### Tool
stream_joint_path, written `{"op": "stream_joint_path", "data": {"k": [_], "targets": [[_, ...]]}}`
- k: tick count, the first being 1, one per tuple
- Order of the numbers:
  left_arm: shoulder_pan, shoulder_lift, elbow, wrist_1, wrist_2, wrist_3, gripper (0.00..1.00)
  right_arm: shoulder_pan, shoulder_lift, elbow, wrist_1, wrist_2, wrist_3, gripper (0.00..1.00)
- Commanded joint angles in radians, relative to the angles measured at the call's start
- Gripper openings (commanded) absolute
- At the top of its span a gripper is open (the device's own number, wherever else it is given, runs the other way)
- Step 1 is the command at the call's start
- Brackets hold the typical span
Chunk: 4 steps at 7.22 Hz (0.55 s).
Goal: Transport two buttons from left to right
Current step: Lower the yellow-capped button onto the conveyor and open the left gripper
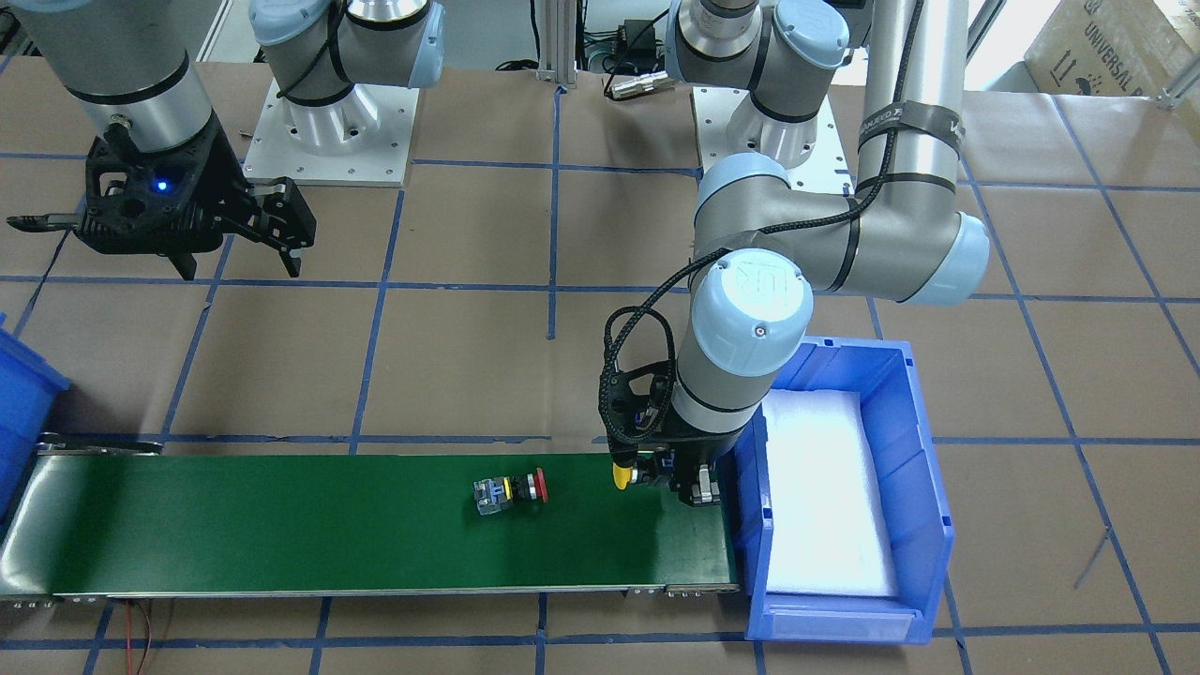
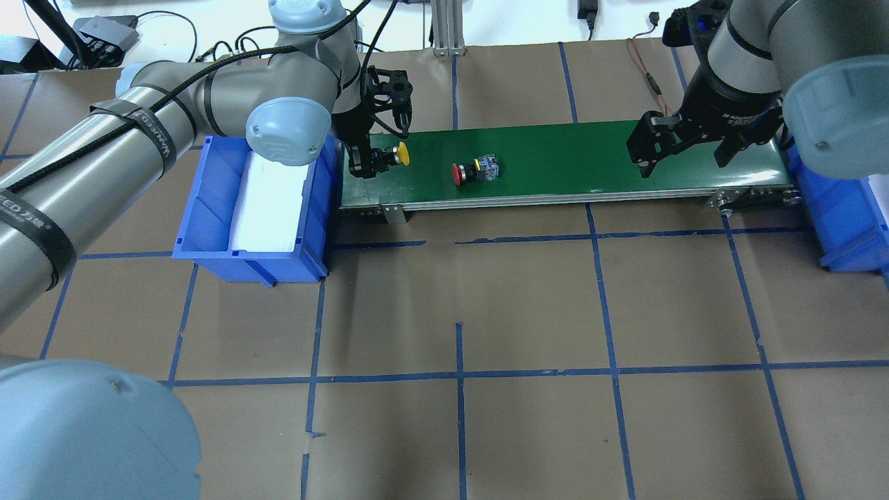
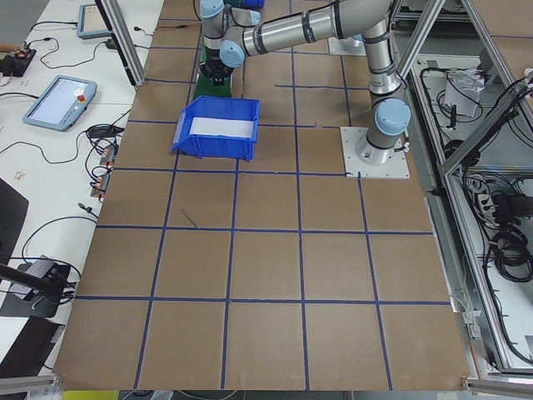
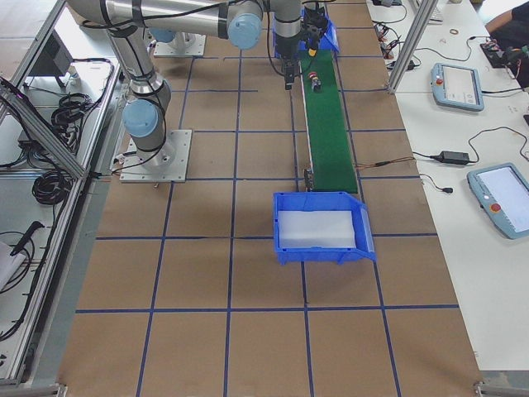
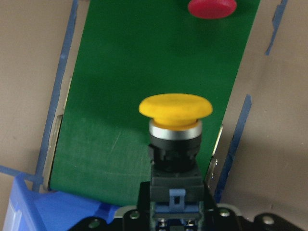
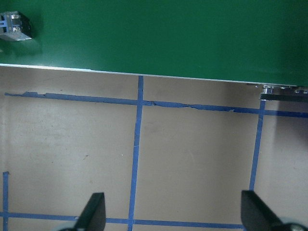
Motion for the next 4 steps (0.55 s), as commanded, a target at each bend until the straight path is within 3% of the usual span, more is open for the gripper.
{"op": "stream_joint_path", "data": {"k": [1, 4], "targets": [[0.0, -0.018, -0.032, 0.006, 0.001, -0.029, 0.32, 0.0, 0.003, 0.0, -0.001, -0.002, -0.001, 1.0], [0.003, -0.024, -0.028, 0.069, 0.001, -0.037, 0.32, -0.006, 0.005, -0.004, 0.001, -0.002, -0.001, 1.0]]}}
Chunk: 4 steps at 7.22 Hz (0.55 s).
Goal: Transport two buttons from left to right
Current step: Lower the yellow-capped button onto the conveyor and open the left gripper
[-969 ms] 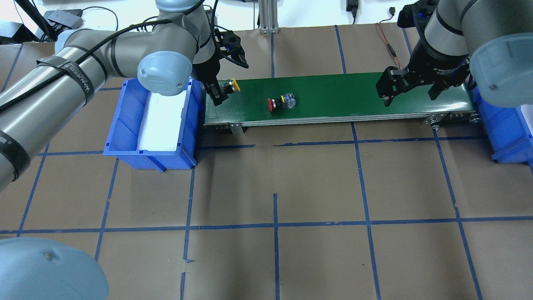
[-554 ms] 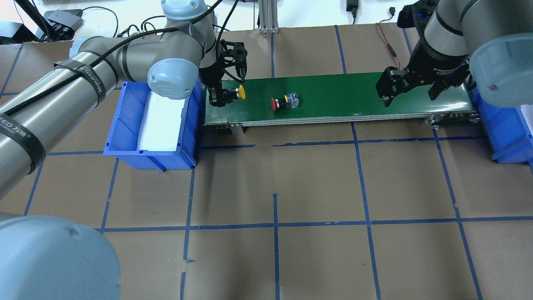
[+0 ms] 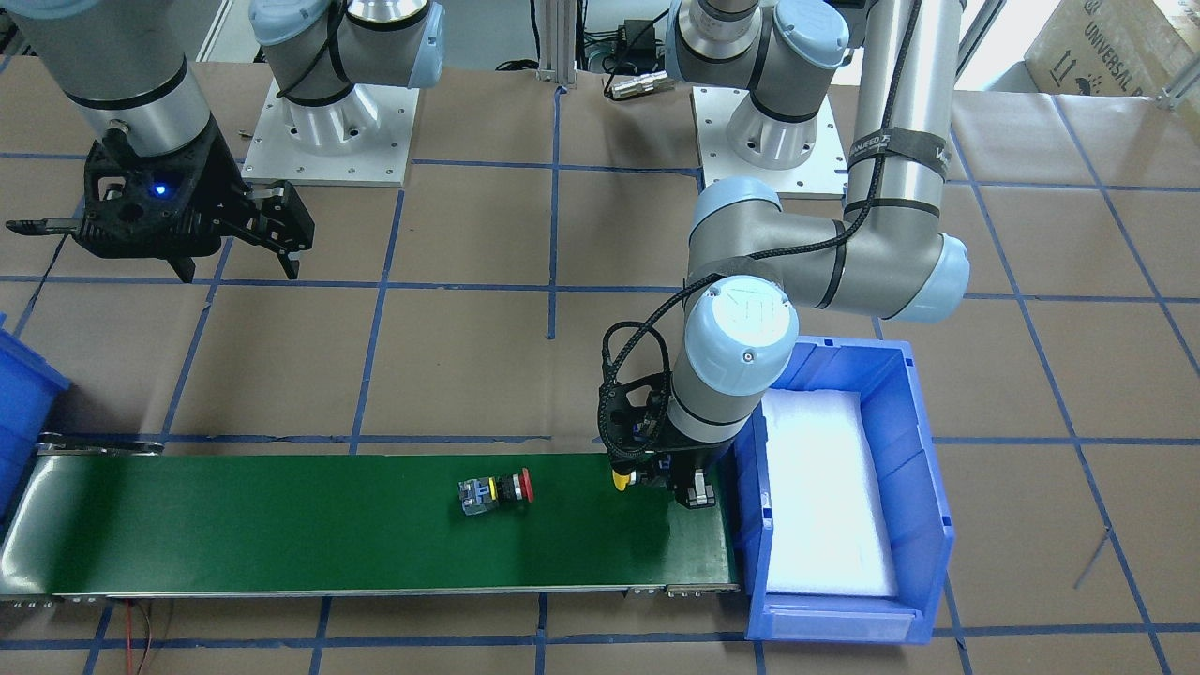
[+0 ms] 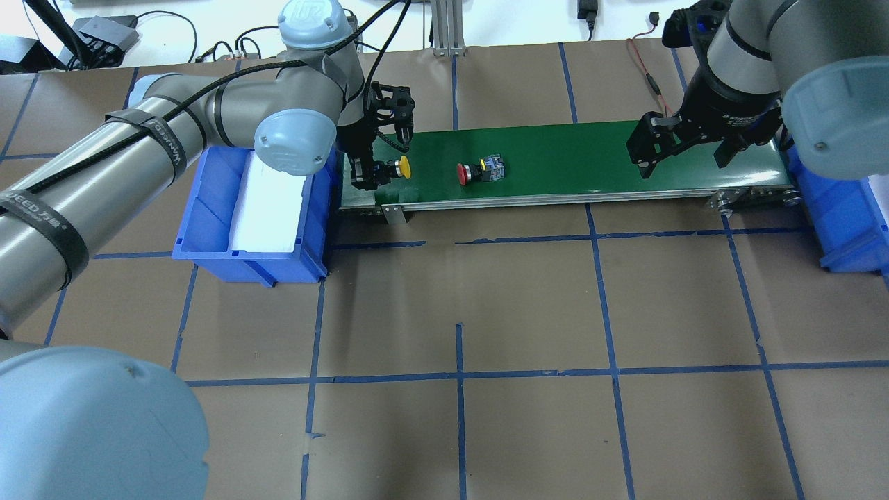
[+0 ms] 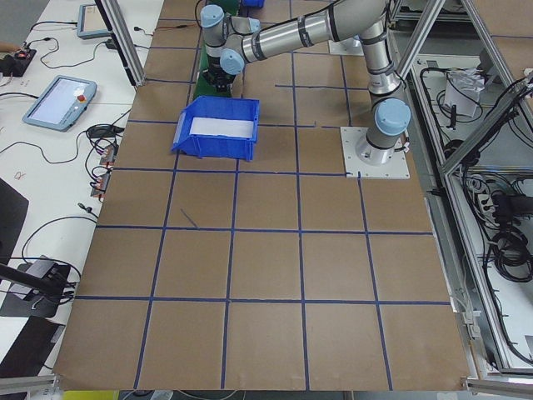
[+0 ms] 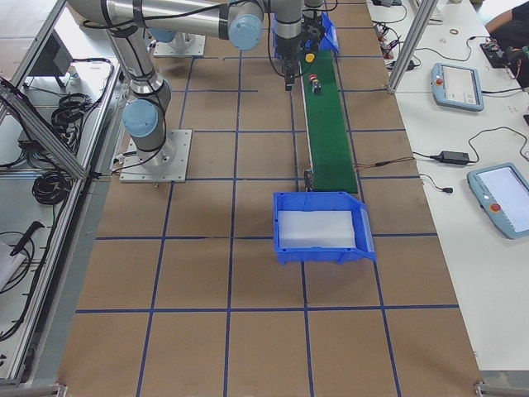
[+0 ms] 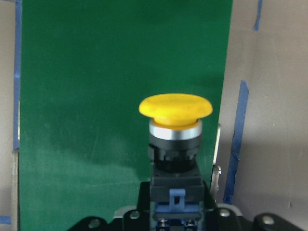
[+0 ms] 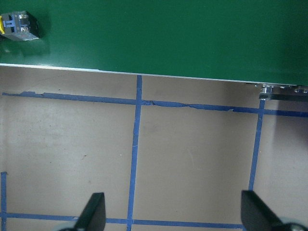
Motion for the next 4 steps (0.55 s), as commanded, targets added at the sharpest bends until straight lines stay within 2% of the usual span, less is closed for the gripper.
{"op": "stream_joint_path", "data": {"k": [1, 2, 3, 4], "targets": [[0.035, -0.007, 0.008, 0.096, -0.013, 0.002, 0.32, -0.002, -0.004, -0.005, 0.001, -0.011, 0.0, 1.0], [0.033, -0.013, -0.007, 0.101, -0.004, 0.005, 0.33, -0.002, -0.007, -0.01, 0.001, -0.032, 0.0, 1.0], [0.033, -0.015, -0.016, 0.101, -0.004, 0.005, 0.4, -0.002, -0.003, -0.004, -0.001, -0.037, -0.002, 1.0], [0.033, -0.019, -0.025, 0.106, -0.012, 0.003, 0.42, -0.002, 0.005, -0.011, -0.013, -0.031, -0.029, 1.0]]}}
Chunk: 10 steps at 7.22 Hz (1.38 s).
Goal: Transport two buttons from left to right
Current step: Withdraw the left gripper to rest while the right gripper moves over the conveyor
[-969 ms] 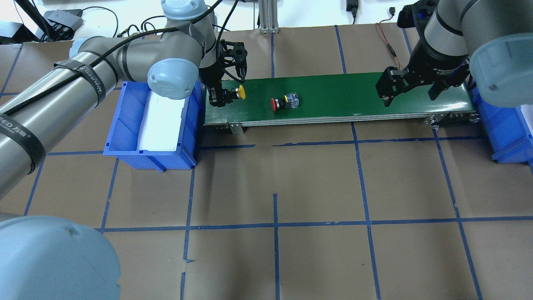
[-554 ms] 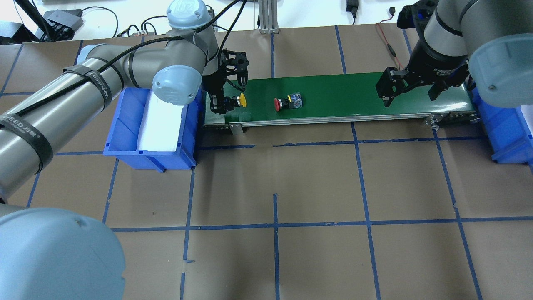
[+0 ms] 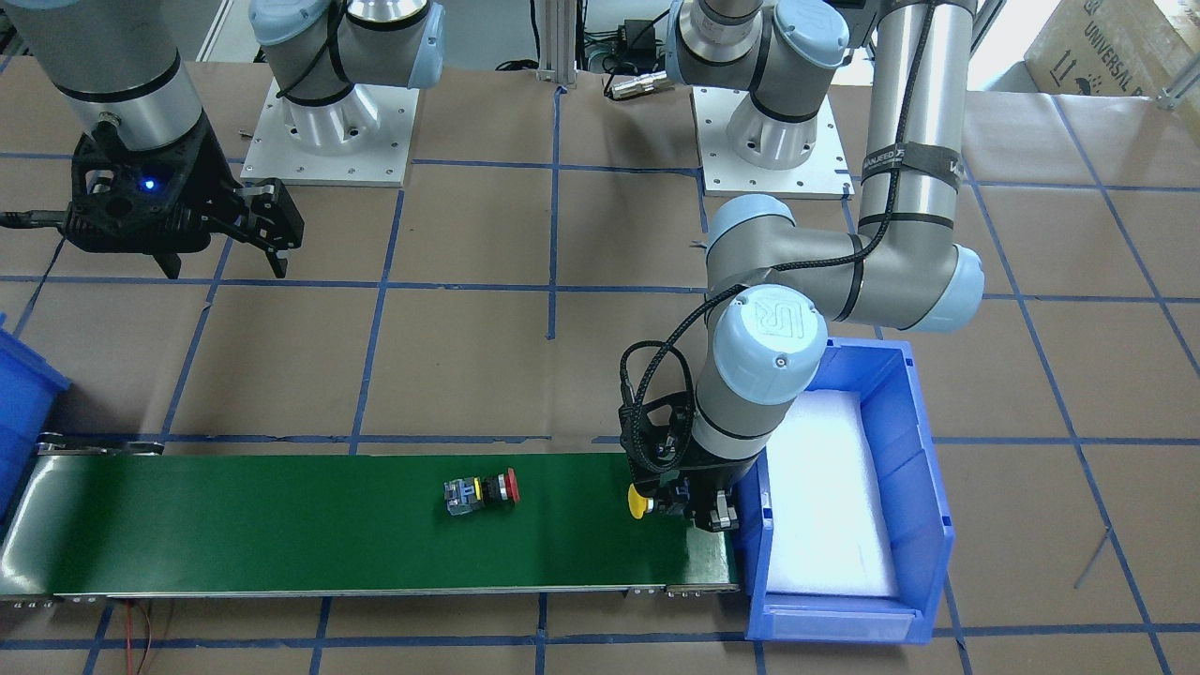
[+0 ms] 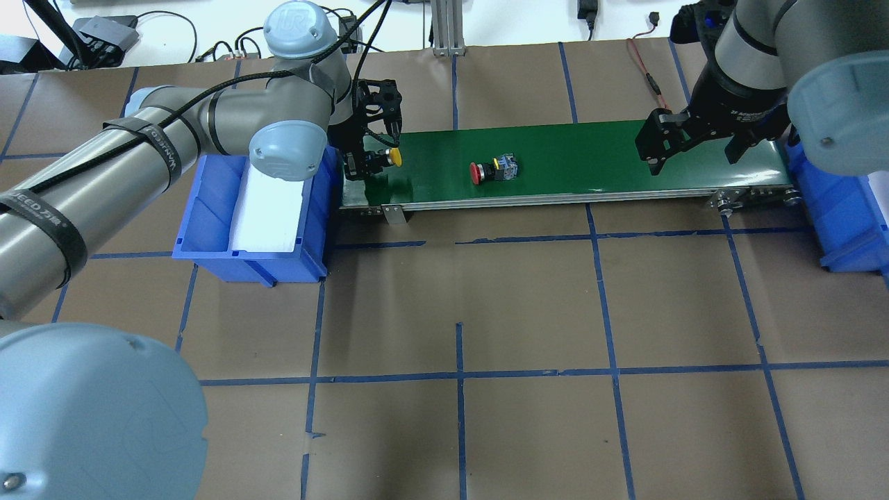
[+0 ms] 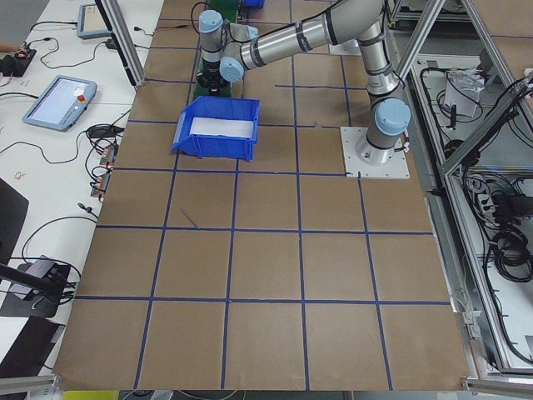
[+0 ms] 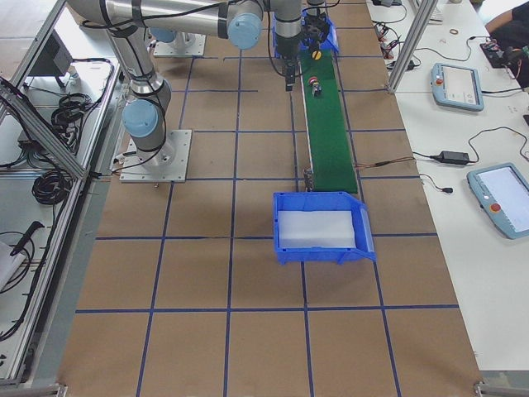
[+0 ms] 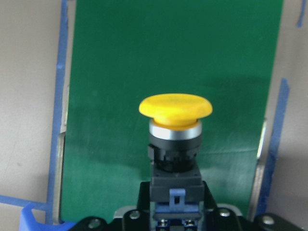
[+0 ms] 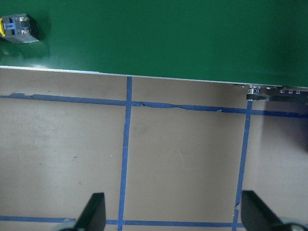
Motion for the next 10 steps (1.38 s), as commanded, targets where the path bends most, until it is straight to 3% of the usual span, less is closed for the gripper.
{"op": "stream_joint_path", "data": {"k": [1, 2, 5, 7, 10], "targets": [[0.001, -0.005, -0.013, 0.007, -0.01, -0.005, 0.59, 0.0, 0.01, -0.003, -0.032, 0.0, -0.038, 0.98], [0.001, -0.005, -0.005, 0.01, -0.011, -0.016, 1.0, 0.0, 0.013, -0.003, -0.036, 0.017, -0.037, 0.97], [0.0, 0.142, -0.019, -0.005, 0.004, -0.159, 1.0, -0.003, 0.014, -0.003, -0.027, 0.026, -0.03, 0.99], [0.024, 0.31, -0.017, -0.205, 0.021, -0.279, 1.0, -0.006, 0.055, -0.009, -0.034, 0.029, -0.099, 1.0], [0.089, 0.529, -0.01, -0.529, 0.027, -0.619, 1.0, -0.031, 0.14, -0.036, -0.04, 0.066, -0.315, 1.0]]}}
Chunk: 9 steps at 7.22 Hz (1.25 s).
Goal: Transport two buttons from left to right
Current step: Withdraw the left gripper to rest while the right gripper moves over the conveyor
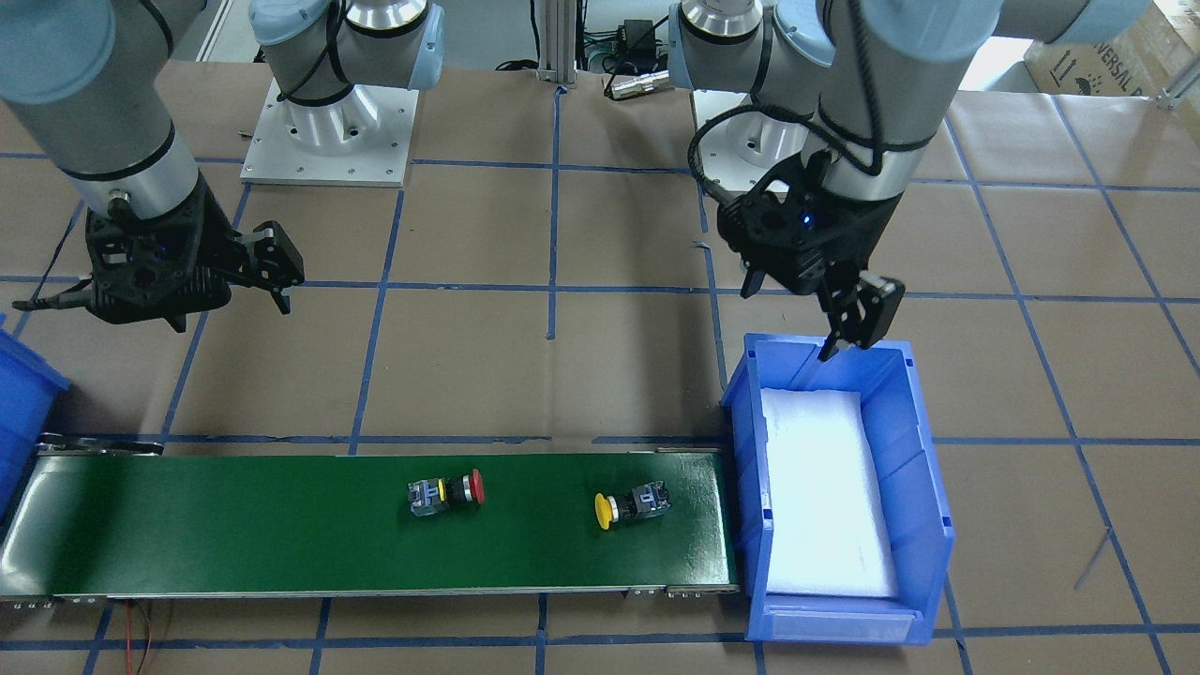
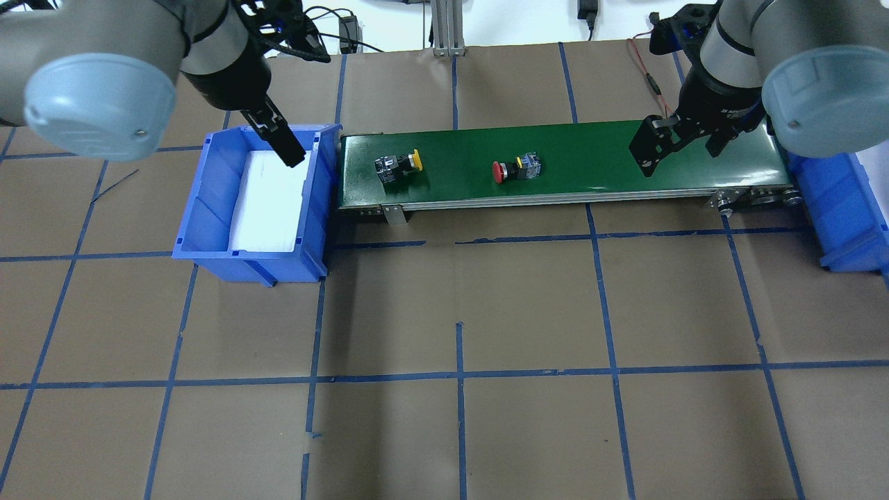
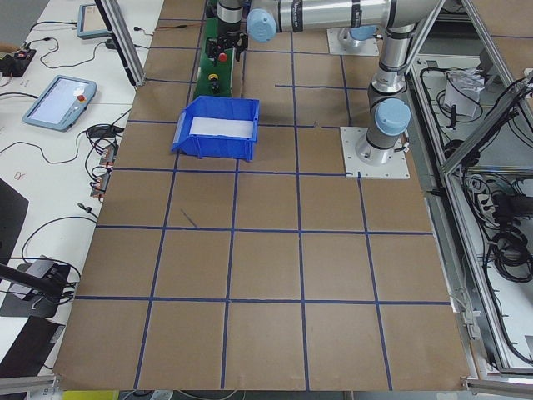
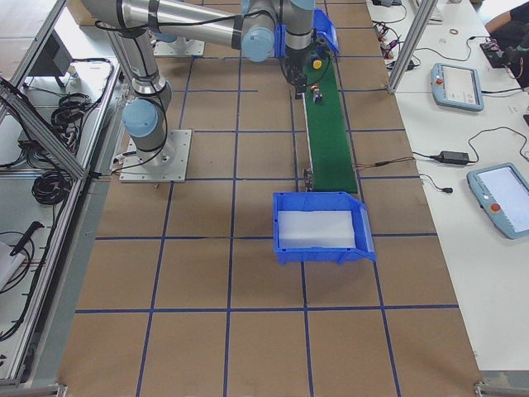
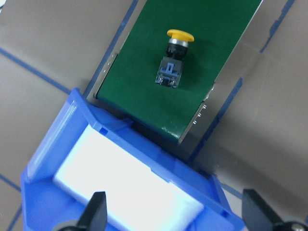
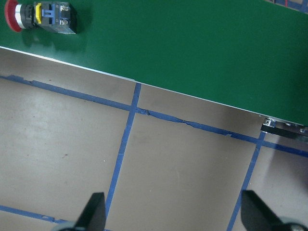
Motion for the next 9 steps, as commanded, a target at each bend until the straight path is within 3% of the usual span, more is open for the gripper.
{"op": "stream_joint_path", "data": {"k": [1, 3, 5, 7, 9], "targets": [[0.008, 0.116, 0.01, -0.237, -0.007, -0.33, 1.0, -0.009, 0.098, -0.059, -0.01, 0.037, -0.133, 1.0], [0.008, 0.113, -0.016, -0.287, -0.015, -0.516, 1.0, -0.009, 0.159, -0.122, -0.08, 0.046, -0.264, 1.0], [-0.001, 0.116, -0.021, -0.28, -0.003, -0.676, 1.0, -0.009, 0.199, -0.124, -0.13, 0.052, -0.315, 1.0], [0.098, 0.123, -0.013, -0.281, -0.004, -0.709, 1.0, -0.008, 0.236, -0.121, -0.174, 0.054, -0.522, 1.0], [0.131, 0.127, -0.021, -0.281, -0.012, -0.724, 1.0, -0.006, 0.244, -0.105, -0.228, 0.135, -0.671, 1.0]]}}
